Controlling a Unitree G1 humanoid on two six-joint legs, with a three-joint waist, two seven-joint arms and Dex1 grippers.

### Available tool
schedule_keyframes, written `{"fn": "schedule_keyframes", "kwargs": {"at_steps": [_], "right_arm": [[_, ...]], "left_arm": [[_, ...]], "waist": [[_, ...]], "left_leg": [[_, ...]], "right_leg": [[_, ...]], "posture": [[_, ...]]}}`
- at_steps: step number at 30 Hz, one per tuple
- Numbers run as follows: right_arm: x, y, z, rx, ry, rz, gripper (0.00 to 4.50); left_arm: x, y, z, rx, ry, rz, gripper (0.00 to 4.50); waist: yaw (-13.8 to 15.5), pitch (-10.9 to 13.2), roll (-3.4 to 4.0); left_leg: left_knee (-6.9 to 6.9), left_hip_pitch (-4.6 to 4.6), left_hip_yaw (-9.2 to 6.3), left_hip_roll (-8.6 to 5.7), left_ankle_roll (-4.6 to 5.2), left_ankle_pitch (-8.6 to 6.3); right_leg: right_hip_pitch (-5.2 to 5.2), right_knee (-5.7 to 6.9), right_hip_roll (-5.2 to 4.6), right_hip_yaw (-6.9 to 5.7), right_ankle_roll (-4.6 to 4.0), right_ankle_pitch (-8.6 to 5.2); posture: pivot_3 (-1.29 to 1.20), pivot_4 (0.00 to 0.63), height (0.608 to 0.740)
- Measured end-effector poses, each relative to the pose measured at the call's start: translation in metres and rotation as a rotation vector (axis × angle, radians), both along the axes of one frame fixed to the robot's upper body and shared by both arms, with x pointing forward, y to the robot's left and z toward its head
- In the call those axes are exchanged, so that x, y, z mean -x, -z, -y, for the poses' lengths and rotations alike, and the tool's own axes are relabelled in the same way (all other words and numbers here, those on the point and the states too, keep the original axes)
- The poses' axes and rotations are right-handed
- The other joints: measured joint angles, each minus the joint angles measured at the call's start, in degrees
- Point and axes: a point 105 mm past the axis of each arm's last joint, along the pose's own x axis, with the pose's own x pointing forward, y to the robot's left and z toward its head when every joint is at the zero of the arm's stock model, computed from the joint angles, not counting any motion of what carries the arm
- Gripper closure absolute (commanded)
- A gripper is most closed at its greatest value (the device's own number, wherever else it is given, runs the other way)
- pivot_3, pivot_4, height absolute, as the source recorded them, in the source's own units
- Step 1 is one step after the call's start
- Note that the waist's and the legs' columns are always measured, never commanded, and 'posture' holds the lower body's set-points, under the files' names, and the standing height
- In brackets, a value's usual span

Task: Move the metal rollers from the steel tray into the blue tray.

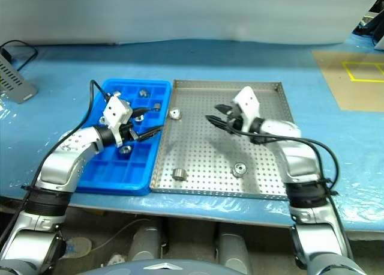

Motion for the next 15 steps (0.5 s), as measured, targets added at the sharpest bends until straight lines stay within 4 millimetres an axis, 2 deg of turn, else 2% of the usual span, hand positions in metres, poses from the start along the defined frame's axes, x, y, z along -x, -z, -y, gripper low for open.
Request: {"fn": "schedule_keyframes", "kwargs": {"at_steps": [2, 5, 9, 12, 15], "right_arm": [[-0.001, -0.001, -0.007, 0.011, -0.033, 0.005, 2.29], [0.007, 0.002, -0.004, 0.037, -0.095, -0.031, 2.29], [0.039, 0.019, 0.006, 0.088, -0.225, -0.159, 2.29], [0.061, 0.033, -0.002, 0.154, -0.348, -0.228, 2.29], [0.073, 0.042, -0.013, 0.189, -0.431, -0.261, 2.29]], "left_arm": [[-0.002, -0.005, 0.0, -0.001, -0.001, 0.022, 0.42], [-0.001, -0.005, -0.001, 0.0, 0.0, 0.022, 0.42], [0.01, 0.001, -0.002, -0.013, 0.029, -0.004, 0.42], [0.021, 0.002, 0.006, 0.03, 0.101, -0.052, 0.42], [0.03, -0.004, 0.016, 0.085, 0.189, -0.092, 0.42]], "waist": [[0.3, 0.0, 0.0], [0.9, 0.0, 0.0], [1.5, 0.0, 0.0], [1.5, 0.0, 0.0], [1.6, 0.0, 0.0]], "left_leg": [[0.02, -0.01, 0.0, -0.02, 0.01, -0.01], [0.04, -0.1, 0.0, -0.11, 0.07, -0.04], [0.02, -0.06, 0.0, -0.13, 0.16, -0.11], [-0.03, 0.03, 0.0, -0.03, 0.16, -0.11], [0.04, 0.16, 0.0, -0.01, 0.08, -0.05]], "right_leg": [[0.06, -0.04, -0.02, 0.0, 0.0, 0.0], [0.11, -0.22, -0.08, -0.01, 0.04, -0.03], [0.18, -0.29, -0.1, -0.01, 0.09, -0.05], [0.17, -0.25, -0.03, -0.03, 0.09, -0.06], [0.2, -0.02, -0.04, -0.01, 0.08, -0.06]], "posture": [[-0.05, 0.15, 0.74], [-0.03, 0.15, 0.74], [-0.03, 0.15, 0.74], [-0.02, 0.15, 0.74], [-0.01, 0.15, 0.74]]}}
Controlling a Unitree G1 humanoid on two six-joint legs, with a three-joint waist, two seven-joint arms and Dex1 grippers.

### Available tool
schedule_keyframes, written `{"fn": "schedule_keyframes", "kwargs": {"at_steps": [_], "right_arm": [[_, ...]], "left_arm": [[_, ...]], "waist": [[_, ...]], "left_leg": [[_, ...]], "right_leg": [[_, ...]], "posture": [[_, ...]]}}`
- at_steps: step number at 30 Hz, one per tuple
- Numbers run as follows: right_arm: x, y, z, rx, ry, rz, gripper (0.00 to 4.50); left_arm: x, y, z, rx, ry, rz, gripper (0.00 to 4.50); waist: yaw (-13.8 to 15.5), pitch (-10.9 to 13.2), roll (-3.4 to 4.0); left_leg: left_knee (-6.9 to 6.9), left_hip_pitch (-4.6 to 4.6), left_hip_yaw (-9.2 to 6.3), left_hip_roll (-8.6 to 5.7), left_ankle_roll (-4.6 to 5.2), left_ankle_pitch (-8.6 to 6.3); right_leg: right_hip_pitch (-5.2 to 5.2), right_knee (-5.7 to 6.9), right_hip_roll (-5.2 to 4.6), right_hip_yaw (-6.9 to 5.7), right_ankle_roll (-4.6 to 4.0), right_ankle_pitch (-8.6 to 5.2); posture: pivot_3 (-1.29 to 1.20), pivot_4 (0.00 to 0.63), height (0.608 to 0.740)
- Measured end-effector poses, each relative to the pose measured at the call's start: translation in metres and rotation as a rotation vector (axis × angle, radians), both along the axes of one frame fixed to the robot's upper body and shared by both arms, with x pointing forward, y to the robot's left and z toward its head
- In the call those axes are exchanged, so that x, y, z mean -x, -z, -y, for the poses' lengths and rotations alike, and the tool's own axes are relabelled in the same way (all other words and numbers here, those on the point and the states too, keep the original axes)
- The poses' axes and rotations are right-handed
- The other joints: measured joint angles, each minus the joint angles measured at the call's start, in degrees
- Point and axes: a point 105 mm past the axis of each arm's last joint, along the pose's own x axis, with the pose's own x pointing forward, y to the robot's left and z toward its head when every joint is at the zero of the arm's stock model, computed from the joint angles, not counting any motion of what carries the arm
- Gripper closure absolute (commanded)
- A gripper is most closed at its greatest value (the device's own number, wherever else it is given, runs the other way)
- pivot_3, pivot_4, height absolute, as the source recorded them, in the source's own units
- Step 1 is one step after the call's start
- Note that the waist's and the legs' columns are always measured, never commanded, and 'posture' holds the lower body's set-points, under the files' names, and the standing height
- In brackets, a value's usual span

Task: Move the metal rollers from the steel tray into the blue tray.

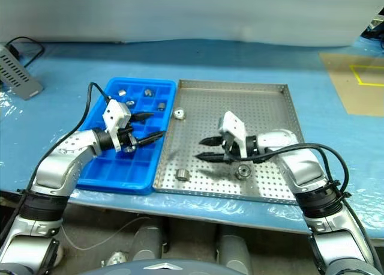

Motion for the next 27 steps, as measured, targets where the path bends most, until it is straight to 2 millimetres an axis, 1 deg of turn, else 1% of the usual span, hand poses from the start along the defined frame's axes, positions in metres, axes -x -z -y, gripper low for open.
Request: {"fn": "schedule_keyframes", "kwargs": {"at_steps": [2, 5, 8, 10, 12, 16, 19, 23, 27], "right_arm": [[0.003, 0.004, -0.003, 0.011, -0.022, -0.01, 2.29], [0.006, 0.008, -0.008, 0.036, -0.061, 0.005, 2.29], [0.006, 0.011, -0.01, 0.046, -0.071, 0.013, 2.29], [0.005, 0.013, -0.009, 0.053, -0.071, 0.022, 2.29], [0.005, 0.014, -0.009, 0.055, -0.076, 0.024, 2.29], [0.008, 0.018, -0.013, 0.057, -0.094, 0.012, 2.29], [0.011, 0.021, -0.014, 0.065, -0.113, -0.005, 2.29], [0.013, 0.024, -0.01, 0.094, -0.123, -0.008, 2.29], [0.006, 0.021, -0.008, 0.098, -0.093, 0.013, 2.29]], "left_arm": [[0.004, -0.002, 0.003, 0.016, 0.035, -0.02, 0.42], [0.018, 0.003, 0.004, -0.048, 0.11, -0.04, 0.42], [0.04, 0.021, 0.003, -0.143, 0.195, -0.092, 0.42], [0.05, 0.034, -0.006, -0.218, 0.208, -0.128, 0.42], [0.052, 0.036, -0.012, -0.257, 0.207, -0.129, 0.42], [0.049, 0.029, -0.011, -0.245, 0.178, -0.102, 0.42], [0.05, 0.025, -0.007, -0.232, 0.184, -0.09, 0.42], [0.052, 0.028, -0.005, -0.222, 0.192, -0.099, 0.42], [0.048, 0.024, 0.004, -0.197, 0.212, -0.085, 0.42]], "waist": [[0.1, 0.0, 0.0], [0.0, 0.0, 0.0], [0.0, 0.0, 0.0], [0.1, 0.0, 0.0], [0.1, 0.0, 0.0], [0.2, 0.0, 0.0], [0.2, 0.0, 0.0], [0.2, 0.0, 0.0], [0.2, 0.0, 0.0]], "left_leg": [[0.03, 0.05, 0.0, 0.0, -0.02, 0.01], [0.09, 0.1, -0.01, 0.0, -0.01, 0.01], [-0.02, 0.06, -0.01, 0.01, 0.01, -0.01], [-0.13, 0.05, -0.01, 0.01, 0.0, 0.0], [-0.14, 0.05, -0.01, 0.0, 0.0, 0.0], [-0.07, 0.06, -0.01, -0.06, 0.01, -0.01], [-0.06, 0.09, -0.01, -0.04, 0.0, 0.0], [-0.07, 0.1, -0.01, -0.04, 0.0, 0.0], [0.0, 0.09, -0.01, -0.05, 0.0, 0.0]], "right_leg": [[0.06, 0.01, -0.01, 0.0, 0.01, 0.01], [0.1, 0.0, -0.01, 0.04, 0.03, 0.02], [0.07, -0.11, 0.0, 0.01, 0.03, 0.01], [0.06, -0.19, 0.01, -0.01, 0.03, 0.01], [0.06, -0.2, 0.0, -0.02, 0.03, 0.0], [0.11, -0.16, -0.06, 0.0, 0.03, 0.01], [0.11, -0.11, -0.05, 0.0, 0.03, 0.01], [0.11, -0.11, -0.04, 0.0, 0.03, 0.01], [0.11, -0.06, -0.05, 0.01, 0.03, 0.01]], "posture": [[-0.01, 0.15, 0.74], [0.0, 0.15, 0.74], [0.01, 0.15, 0.74], [0.02, 0.15, 0.74], [0.02, 0.15, 0.74], [0.03, 0.15, 0.74], [0.03, 0.15, 0.74], [0.02, 0.15, 0.74], [-0.01, 0.15, 0.74]]}}
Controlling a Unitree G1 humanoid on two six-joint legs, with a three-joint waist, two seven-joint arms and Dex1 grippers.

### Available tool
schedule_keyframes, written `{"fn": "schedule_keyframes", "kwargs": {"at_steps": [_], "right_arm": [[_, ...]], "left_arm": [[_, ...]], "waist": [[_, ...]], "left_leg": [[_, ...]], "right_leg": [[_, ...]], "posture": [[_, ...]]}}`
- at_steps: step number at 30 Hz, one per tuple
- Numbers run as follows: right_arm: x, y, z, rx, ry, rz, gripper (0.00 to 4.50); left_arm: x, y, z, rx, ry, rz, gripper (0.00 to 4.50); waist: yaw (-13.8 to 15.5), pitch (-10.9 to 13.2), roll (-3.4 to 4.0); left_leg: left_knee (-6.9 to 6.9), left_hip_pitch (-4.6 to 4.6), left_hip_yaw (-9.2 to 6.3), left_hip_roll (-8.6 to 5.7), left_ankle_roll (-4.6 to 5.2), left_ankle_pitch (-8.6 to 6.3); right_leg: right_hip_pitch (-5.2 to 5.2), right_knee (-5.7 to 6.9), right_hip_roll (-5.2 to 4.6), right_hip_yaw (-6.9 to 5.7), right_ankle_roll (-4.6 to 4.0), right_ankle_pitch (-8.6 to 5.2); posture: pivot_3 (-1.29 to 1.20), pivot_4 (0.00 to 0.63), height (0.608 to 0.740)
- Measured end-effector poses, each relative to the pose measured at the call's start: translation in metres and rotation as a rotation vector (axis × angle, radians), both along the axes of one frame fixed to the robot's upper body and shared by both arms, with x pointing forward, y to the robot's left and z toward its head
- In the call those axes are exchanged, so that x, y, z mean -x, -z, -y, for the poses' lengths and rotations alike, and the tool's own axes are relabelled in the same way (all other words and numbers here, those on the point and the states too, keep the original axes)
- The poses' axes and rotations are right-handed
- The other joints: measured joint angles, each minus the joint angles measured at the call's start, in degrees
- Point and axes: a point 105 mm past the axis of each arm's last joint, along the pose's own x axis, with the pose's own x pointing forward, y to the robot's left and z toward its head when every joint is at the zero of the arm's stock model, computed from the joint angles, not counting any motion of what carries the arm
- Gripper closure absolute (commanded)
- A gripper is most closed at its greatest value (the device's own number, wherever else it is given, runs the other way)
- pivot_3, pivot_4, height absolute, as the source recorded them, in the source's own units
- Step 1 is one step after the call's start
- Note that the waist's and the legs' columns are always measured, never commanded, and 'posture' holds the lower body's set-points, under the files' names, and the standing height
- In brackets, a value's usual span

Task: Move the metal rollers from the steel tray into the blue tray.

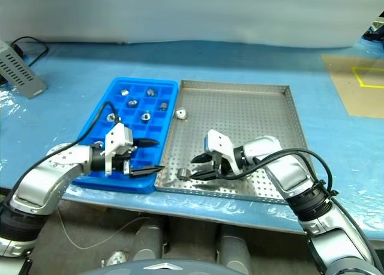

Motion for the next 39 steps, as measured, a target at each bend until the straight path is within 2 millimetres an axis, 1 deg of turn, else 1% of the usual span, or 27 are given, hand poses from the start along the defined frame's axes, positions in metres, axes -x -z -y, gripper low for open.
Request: {"fn": "schedule_keyframes", "kwargs": {"at_steps": [2, 4, 6, 8, 11, 12, 14, 16, 17, 19, 21, 23, 25, 28, 31, 34, 36, 39], "right_arm": [[-0.008, -0.004, 0.007, -0.003, 0.044, 0.017, 2.29], [-0.017, -0.009, 0.021, 0.006, 0.111, 0.039, 2.29], [-0.023, -0.012, 0.034, 0.012, 0.168, 0.057, 2.29], [-0.023, -0.01, 0.045, 0.02, 0.212, 0.057, 2.29], [-0.019, 0.003, 0.053, 0.024, 0.27, 0.027, 2.29], [-0.018, 0.007, 0.055, 0.025, 0.287, 0.022, 2.29], [-0.017, 0.009, 0.053, 0.012, 0.311, 0.029, 2.29], [-0.016, 0.008, 0.051, -0.002, 0.336, 0.052, 2.29], [-0.016, 0.008, 0.051, -0.006, 0.346, 0.058, 2.29], [-0.015, 0.009, 0.052, -0.012, 0.373, 0.069, 2.29], [-0.016, 0.009, 0.053, -0.012, 0.396, 0.076, 2.29], [-0.017, 0.005, 0.054, -0.014, 0.412, 0.091, 2.29], [-0.017, 0.0, 0.053, -0.021, 0.42, 0.104, 2.29], [-0.015, -0.009, 0.05, -0.032, 0.423, 0.117, 2.29], [-0.015, -0.013, 0.048, -0.032, 0.428, 0.111, 2.29], [-0.02, -0.019, 0.046, -0.032, 0.437, 0.125, 2.29], [-0.027, -0.027, 0.044, -0.041, 0.444, 0.143, 2.29], [-0.032, -0.032, 0.041, -0.04, 0.454, 0.156, 2.29]], "left_arm": [[-0.002, -0.002, 0.004, 0.023, 0.019, -0.007, 0.42], [-0.005, -0.006, 0.011, 0.071, 0.054, -0.037, 0.42], [-0.008, -0.011, 0.014, 0.056, 0.1, -0.031, 0.42], [-0.013, -0.013, 0.013, 0.0, 0.146, -0.009, 0.42], [-0.026, -0.018, 0.015, -0.062, 0.197, 0.025, 0.42], [-0.033, -0.024, 0.018, -0.061, 0.201, 0.046, 0.42], [-0.051, -0.044, 0.023, -0.043, 0.188, 0.113, 0.42], [-0.07, -0.07, 0.028, 0.005, 0.165, 0.189, 0.42], [-0.077, -0.079, 0.028, 0.025, 0.148, 0.21, 0.42], [-0.093, -0.105, 0.021, 0.077, 0.1, 0.261, 0.42], [-0.099, -0.127, 0.009, 0.107, 0.063, 0.316, 0.42], [-0.099, -0.134, 0.005, 0.126, 0.06, 0.328, 0.42], [-0.098, -0.132, 0.006, 0.131, 0.075, 0.303, 0.42], [-0.089, -0.125, 0.011, 0.12, 0.128, 0.271, 0.42], [-0.076, -0.114, 0.029, 0.098, 0.2, 0.238, 0.42], [-0.065, -0.092, 0.047, 0.067, 0.263, 0.203, 0.42], [-0.057, -0.072, 0.06, 0.061, 0.305, 0.157, 0.42], [-0.052, -0.048, 0.07, 0.007, 0.323, 0.116, 0.42]], "waist": [[0.0, 0.0, 0.0], [0.1, 0.0, 0.0], [0.0, 0.0, 0.0], [-0.1, 0.0, 0.0], [-0.3, 0.0, 0.01], [-0.4, 0.0, 0.01], [-0.6, 0.0, 0.01], [-1.0, 0.0, 0.03], [-1.2, 0.0, 0.03], [-1.6, 0.0, 0.03], [-2.5, 0.0, 0.03], [-3.0, 0.0, 0.03], [-3.1, 0.0, 0.03], [-3.0, 0.0, 0.03], [-2.9, 0.0, 0.03], [-3.1, 0.0, 0.03], [-3.2, 0.0, 0.03], [-3.3, 0.0, 0.03]], "left_leg": [[0.04, 0.0, 0.0, -0.02, 0.0, 0.0], [0.11, -0.03, -0.01, -0.03, 0.01, 0.0], [0.13, -0.02, -0.01, -0.03, 0.02, -0.01], [0.12, 0.02, -0.01, -0.01, 0.02, -0.01], [0.12, 0.01, 0.0, -0.01, 0.03, -0.01], [0.13, 0.01, 0.01, -0.02, 0.03, -0.01], [0.23, -0.02, 0.01, -0.01, 0.04, -0.02], [0.35, -0.04, 0.0, -0.04, 0.06, -0.03], [0.41, -0.07, 0.0, -0.04, 0.06, -0.03], [0.52, -0.15, -0.01, -0.04, 0.06, -0.04], [0.55, -0.16, 0.0, -0.06, 0.11, -0.07], [0.54, -0.18, 0.0, -0.06, 0.13, -0.09], [0.54, -0.21, 0.0, -0.04, 0.19, -0.13], [0.56, -0.22, 0.0, -0.04, 0.27, -0.17], [0.67, -0.21, 0.0, -0.04, 0.31, -0.19], [0.77, -0.19, 0.01, -0.05, 0.31, -0.2], [0.79, -0.15, 0.01, -0.04, 0.31, -0.19], [0.76, -0.14, 0.01, 0.05, 0.3, -0.19]], "right_leg": [[0.01, 0.03, -0.01, 0.01, 0.0, 0.0], [0.03, 0.05, -0.02, 0.01, 0.0, 0.0], [0.04, 0.05, -0.01, 0.03, 0.0, 0.0], [0.05, 0.04, 0.01, 0.04, 0.0, 0.0], [0.03, 0.03, 0.02, 0.05, 0.01, 0.0], [0.04, 0.04, 0.02, 0.06, 0.01, 0.0], [0.04, 0.06, 0.02, 0.06, 0.01, 0.02], [0.07, 0.08, 0.0, 0.08, 0.04, 0.04], [0.08, 0.08, 0.0, 0.08, 0.05, 0.04], [0.07, 0.06, 0.0, 0.08, 0.06, 0.05], [0.06, 0.03, 0.0, 0.13, 0.07, 0.05], [0.06, -0.01, 0.0, 0.12, 0.07, 0.05], [0.05, -0.02, 0.0, 0.09, 0.07, 0.05], [0.06, 0.0, -0.02, 0.09, 0.07, 0.05], [0.12, 0.05, -0.06, 0.08, 0.06, 0.05], [0.16, 0.06, -0.06, 0.11, 0.08, 0.07], [0.19, 0.09, -0.06, 0.12, 0.09, 0.08], [0.18, 0.09, 0.01, 0.09, 0.1, 0.09]], "posture": [[-0.02, 0.15, 0.74], [-0.05, 0.15, 0.74], [-0.08, 0.15, 0.74], [-0.1, 0.15, 0.74], [-0.14, 0.15, 0.74], [-0.16, 0.15, 0.74], [-0.18, 0.15, 0.74], [-0.19, 0.15, 0.74], [-0.2, 0.15, 0.74], [-0.2, 0.15, 0.74], [-0.21, 0.15, 0.74], [-0.22, 0.15, 0.74], [-0.23, 0.15, 0.74], [-0.24, 0.15, 0.74], [-0.24, 0.15, 0.74], [-0.25, 0.15, 0.74], [-0.27, 0.15, 0.74], [-0.3, 0.15, 0.74]]}}
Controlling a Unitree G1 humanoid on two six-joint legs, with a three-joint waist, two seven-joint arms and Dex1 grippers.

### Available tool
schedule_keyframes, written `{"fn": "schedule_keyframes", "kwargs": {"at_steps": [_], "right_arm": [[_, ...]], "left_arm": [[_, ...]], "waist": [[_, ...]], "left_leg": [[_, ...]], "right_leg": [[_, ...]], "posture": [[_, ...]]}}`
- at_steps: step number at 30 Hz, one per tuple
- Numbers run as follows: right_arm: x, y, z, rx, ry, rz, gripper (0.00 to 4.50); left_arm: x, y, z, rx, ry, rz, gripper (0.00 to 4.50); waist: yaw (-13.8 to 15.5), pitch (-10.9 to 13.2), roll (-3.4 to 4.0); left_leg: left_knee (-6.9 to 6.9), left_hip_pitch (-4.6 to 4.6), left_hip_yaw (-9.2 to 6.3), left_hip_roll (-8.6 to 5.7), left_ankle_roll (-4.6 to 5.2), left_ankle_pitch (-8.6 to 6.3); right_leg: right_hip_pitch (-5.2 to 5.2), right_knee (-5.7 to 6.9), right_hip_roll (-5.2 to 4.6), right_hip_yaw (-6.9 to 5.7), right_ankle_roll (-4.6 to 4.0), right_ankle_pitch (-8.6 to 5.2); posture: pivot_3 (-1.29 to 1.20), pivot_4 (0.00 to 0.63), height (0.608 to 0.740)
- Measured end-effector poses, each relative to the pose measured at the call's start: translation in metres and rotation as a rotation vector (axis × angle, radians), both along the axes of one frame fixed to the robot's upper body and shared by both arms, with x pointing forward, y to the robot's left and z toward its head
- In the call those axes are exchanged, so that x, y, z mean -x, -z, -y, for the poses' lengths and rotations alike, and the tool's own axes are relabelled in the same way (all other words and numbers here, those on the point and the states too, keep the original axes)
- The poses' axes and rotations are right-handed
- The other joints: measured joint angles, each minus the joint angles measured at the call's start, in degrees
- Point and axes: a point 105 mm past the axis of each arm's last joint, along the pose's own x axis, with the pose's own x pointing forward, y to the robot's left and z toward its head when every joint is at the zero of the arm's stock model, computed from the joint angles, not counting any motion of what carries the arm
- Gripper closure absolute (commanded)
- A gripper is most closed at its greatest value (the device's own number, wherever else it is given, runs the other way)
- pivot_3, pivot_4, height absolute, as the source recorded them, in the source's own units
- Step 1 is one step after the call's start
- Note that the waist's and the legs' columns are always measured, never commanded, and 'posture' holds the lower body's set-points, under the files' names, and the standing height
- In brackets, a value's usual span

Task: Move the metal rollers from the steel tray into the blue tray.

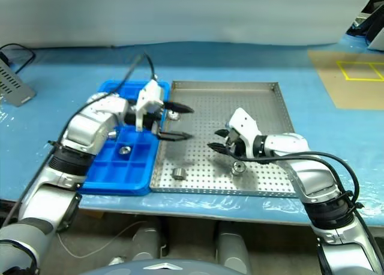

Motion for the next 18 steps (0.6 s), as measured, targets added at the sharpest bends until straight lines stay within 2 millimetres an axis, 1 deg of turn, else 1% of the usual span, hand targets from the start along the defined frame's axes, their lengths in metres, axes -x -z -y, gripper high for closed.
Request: {"fn": "schedule_keyframes", "kwargs": {"at_steps": [3, 5, 7, 12, 15, 18], "right_arm": [[0.001, 0.002, 0.001, 0.012, 0.027, -0.02, 2.29], [0.007, 0.001, -0.002, 0.02, 0.033, -0.022, 2.29], [0.013, -0.001, -0.005, 0.021, 0.032, -0.025, 2.29], [0.027, -0.002, -0.009, 0.024, 0.053, -0.039, 2.29], [0.028, -0.001, -0.004, 0.025, 0.084, -0.05, 2.29], [0.029, 0.002, 0.002, 0.029, 0.1, -0.064, 2.29]], "left_arm": [[0.0, 0.017, -0.002, -0.076, -0.009, 0.011, 0.42], [0.002, 0.029, -0.006, -0.127, -0.006, 0.006, 0.42], [0.004, 0.036, -0.007, -0.155, 0.003, -0.003, 0.42], [0.013, 0.042, -0.02, -0.205, 0.073, -0.008, 0.42], [0.023, 0.052, -0.032, -0.241, 0.13, -0.01, 0.42], [0.026, 0.056, -0.036, -0.256, 0.156, -0.018, 0.42]], "waist": [[-0.1, 0.0, 0.01], [-0.2, 0.0, 0.01], [-0.2, 0.0, 0.01], [-0.4, 0.0, 0.02], [-0.9, 0.0, 0.02], [-0.9, 0.0, 0.02]], "left_leg": [[-0.04, -0.01, 0.0, 0.0, -0.01, 0.0], [-0.06, -0.02, 0.01, 0.0, -0.02, 0.01], [-0.06, -0.02, 0.02, -0.01, -0.02, 0.01], [-0.05, 0.08, 0.03, -0.03, -0.02, 0.0], [-0.06, 0.09, 0.03, -0.02, -0.02, 0.0], [-0.05, 0.07, 0.03, -0.05, -0.01, 0.0]], "right_leg": [[-0.01, -0.05, 0.02, 0.0, 0.0, 0.0], [-0.02, -0.08, 0.02, 0.01, 0.0, 0.0], [-0.02, -0.09, 0.01, 0.01, 0.01, 0.0], [0.01, -0.04, 0.01, 0.08, 0.01, 0.0], [0.01, -0.04, 0.01, 0.08, 0.02, 0.0], [0.02, -0.06, -0.02, 0.08, 0.02, 0.0]], "posture": [[-0.33, 0.15, 0.74], [-0.34, 0.15, 0.74], [-0.35, 0.15, 0.74], [-0.37, 0.15, 0.74], [-0.38, 0.15, 0.74], [-0.38, 0.15, 0.74]]}}
